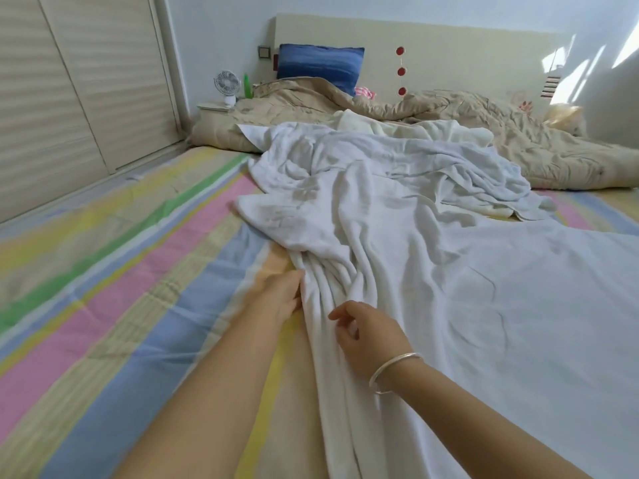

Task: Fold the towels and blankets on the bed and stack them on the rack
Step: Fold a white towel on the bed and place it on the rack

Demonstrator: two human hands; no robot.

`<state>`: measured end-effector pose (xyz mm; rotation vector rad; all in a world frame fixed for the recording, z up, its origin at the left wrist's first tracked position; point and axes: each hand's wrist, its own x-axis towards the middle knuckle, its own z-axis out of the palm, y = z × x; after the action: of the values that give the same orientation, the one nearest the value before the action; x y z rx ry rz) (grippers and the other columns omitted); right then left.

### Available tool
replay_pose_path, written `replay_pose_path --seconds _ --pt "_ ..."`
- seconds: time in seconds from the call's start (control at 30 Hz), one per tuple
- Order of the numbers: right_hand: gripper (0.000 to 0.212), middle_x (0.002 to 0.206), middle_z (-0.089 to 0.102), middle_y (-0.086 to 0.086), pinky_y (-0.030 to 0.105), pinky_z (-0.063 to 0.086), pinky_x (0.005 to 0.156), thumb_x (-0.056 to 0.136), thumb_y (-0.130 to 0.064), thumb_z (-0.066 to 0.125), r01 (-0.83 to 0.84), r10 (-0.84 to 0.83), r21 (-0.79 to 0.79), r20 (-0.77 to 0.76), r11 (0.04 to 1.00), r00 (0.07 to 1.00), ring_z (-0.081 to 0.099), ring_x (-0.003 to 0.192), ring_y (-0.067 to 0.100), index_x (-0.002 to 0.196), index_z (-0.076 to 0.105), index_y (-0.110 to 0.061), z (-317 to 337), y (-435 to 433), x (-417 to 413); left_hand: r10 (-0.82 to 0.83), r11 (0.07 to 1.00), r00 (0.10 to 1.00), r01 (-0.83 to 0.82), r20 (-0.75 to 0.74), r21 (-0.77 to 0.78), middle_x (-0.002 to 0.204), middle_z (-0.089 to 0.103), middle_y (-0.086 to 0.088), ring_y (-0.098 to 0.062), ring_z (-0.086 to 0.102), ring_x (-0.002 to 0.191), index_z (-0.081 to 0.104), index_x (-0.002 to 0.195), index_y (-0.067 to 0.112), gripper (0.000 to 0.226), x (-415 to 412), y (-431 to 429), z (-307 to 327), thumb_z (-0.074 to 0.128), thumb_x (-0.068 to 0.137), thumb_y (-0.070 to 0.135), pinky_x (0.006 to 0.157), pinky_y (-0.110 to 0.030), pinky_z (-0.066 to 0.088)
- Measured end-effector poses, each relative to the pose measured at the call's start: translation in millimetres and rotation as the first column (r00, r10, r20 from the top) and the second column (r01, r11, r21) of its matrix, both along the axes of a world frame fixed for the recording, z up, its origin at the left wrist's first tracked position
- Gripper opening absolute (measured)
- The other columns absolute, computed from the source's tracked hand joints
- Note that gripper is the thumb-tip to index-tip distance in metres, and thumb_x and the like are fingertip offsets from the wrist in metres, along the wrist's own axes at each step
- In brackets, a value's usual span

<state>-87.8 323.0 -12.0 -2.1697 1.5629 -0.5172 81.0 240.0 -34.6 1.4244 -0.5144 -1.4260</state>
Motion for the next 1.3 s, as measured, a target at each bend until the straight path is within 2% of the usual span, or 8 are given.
replay_pose_path --seconds 0.2,0.3,0.47,0.7,0.93,1.07,1.13,1.3 --pt "0.019 0.088 0.065 -0.013 0.026 0.051 0.072 0.092 -0.023 0.05 0.02 -0.021 0.035 0.04 0.999 0.999 0.051 0.061 0.001 0.1 0.062 -0.037 -1 -30 11 0.218 0.974 0.956 -0.225 0.196 0.014 0.103 0.066 -0.013 -0.029 0.064 0.095 0.061 0.1 0.005 0.027 23 -34 -8 0.066 0.088 0.029 0.089 -0.039 0.054" --pt "0.019 0.09 0.066 -0.015 0.028 0.052 0.074 0.092 -0.027 0.05 0.041 -0.041 0.007 0.049 0.999 0.998 0.056 0.066 0.003 0.101 0.06 -0.04 3 -36 34 0.348 0.931 0.766 -0.35 0.541 -0.104 0.101 0.069 -0.02 -0.036 0.066 0.095 0.07 0.096 0.003 0.023 93 0 9 0.06 0.083 0.019 0.083 -0.043 0.055" --pt "0.02 0.095 0.065 -0.015 0.028 0.051 0.078 0.092 -0.027 0.051 -0.057 0.058 -0.01 0.097 0.998 0.994 0.053 0.07 0.005 0.105 0.062 -0.037 14 -25 109 0.214 0.914 0.469 -0.405 0.857 -0.007 0.047 0.062 -0.013 -0.031 0.067 0.059 0.068 0.054 0.003 0.034 250 98 39 0.058 0.081 0.022 0.063 -0.036 0.054" --pt "0.026 0.085 0.06 -0.012 0.03 0.044 0.07 0.093 -0.053 0.045 -0.242 0.252 0.137 -0.062 0.961 0.966 0.055 0.08 0.015 0.086 0.056 -0.031 16 25 204 -0.166 0.868 0.857 -0.107 0.487 0.484 0.052 0.054 -0.009 -0.019 0.048 0.04 0.055 0.081 0.006 0.026 321 195 17 0.058 0.093 0.029 0.051 -0.022 0.042" --pt "0.049 0.091 0.058 -0.011 0.032 0.044 0.073 0.08 -0.074 0.049 -0.38 0.388 0.091 -0.321 0.921 0.864 0.056 0.086 0.016 0.097 0.053 -0.029 8 65 210 -0.049 0.938 0.858 -0.137 0.511 0.319 0.073 0.065 -0.012 -0.023 0.062 0.062 0.061 0.097 0.001 0.015 301 192 22 0.06 0.084 0.01 0.056 -0.028 0.053" --pt "0.036 0.109 0.059 -0.002 0.032 0.03 0.067 0.091 -0.052 0.048 -0.517 0.411 -0.088 -0.5 0.851 0.762 0.057 0.1 0.025 0.112 0.049 -0.023 8 76 209 0.175 0.95 0.901 -0.26 0.398 0.171 0.107 0.069 -0.017 -0.028 0.067 0.09 0.061 0.118 -0.002 0.07 301 171 14 0.08 0.064 0.037 0.08 -0.038 0.057" --pt "0.022 0.104 0.062 0.003 0.033 0.03 0.065 0.097 -0.037 0.041 -0.518 0.41 -0.119 -0.473 0.847 0.78 0.059 0.095 0.031 0.106 0.051 -0.019 11 81 212 0.192 0.948 0.803 -0.301 0.564 0.106 0.109 0.069 -0.019 -0.031 0.066 0.096 0.067 0.104 0.0 0.051 304 162 7 0.077 0.071 0.038 0.084 -0.038 0.055" --pt "0.016 0.064 0.048 -0.009 0.026 0.038 0.068 0.089 -0.032 0.053 -0.654 0.668 0.142 -0.205 0.743 0.715 0.047 0.073 0.018 0.099 0.061 -0.022 30 106 215 -0.203 0.897 0.153 -0.366 0.967 0.247 0.091 0.062 -0.006 -0.029 0.061 0.083 0.062 0.091 0.016 0.025 325 182 28 0.06 0.08 0.038 0.068 -0.028 0.045"
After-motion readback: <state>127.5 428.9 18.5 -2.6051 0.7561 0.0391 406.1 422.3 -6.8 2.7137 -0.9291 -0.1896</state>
